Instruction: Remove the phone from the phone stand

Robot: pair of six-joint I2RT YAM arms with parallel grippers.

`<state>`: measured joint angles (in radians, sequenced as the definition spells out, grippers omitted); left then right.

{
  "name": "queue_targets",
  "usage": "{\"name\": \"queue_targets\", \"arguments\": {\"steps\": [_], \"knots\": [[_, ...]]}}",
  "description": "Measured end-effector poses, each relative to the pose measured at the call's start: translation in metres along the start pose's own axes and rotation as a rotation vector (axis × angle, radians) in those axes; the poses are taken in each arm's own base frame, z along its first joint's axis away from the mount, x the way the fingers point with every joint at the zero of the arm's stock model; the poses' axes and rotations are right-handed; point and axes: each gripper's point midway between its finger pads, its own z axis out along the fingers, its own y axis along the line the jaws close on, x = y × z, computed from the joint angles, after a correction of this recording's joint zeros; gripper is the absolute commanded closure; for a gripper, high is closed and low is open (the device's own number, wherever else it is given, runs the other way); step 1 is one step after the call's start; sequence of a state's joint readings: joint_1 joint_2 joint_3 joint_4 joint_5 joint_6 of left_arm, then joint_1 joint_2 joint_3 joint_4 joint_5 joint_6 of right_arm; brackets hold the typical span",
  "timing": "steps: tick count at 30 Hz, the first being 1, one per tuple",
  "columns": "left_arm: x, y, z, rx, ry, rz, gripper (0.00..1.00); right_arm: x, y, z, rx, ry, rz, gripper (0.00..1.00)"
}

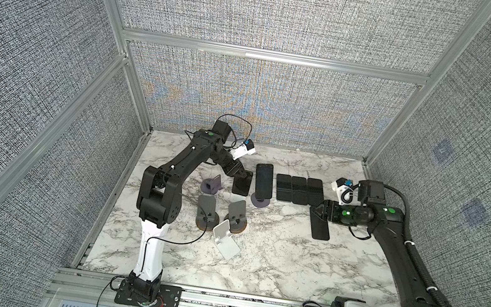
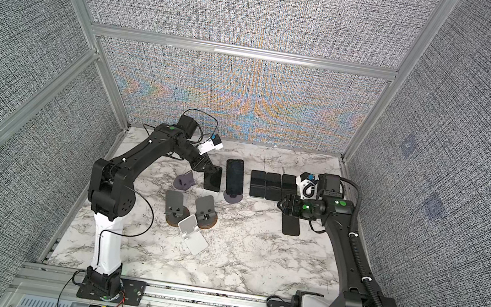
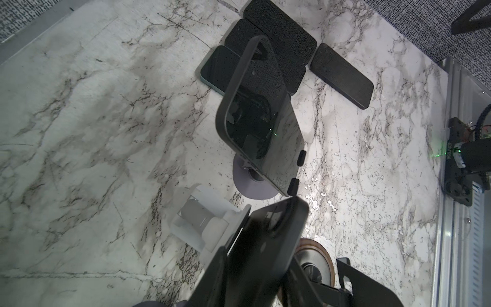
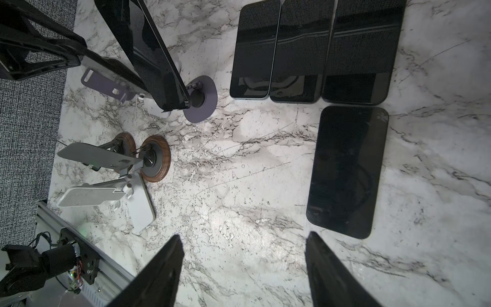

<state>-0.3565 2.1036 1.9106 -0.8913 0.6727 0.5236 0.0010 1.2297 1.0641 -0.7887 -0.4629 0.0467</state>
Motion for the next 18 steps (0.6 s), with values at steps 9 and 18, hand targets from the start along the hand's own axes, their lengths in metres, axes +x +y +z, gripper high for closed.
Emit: {"name": "queue_targets", "arguments": {"steps": [9, 18], "knots": [[0.001, -0.001, -0.001, -0.004, 0.0, 0.013, 0.95, 0.007, 0.0, -0.005, 0.013, 0.011, 0.006, 0.31], [-0.002, -0.015, -0.025, -0.029, 0.007, 0.039, 0.98, 0.009, 0.012, -0.012, -0.012, -0.005, -0.014, 0.32]]}}
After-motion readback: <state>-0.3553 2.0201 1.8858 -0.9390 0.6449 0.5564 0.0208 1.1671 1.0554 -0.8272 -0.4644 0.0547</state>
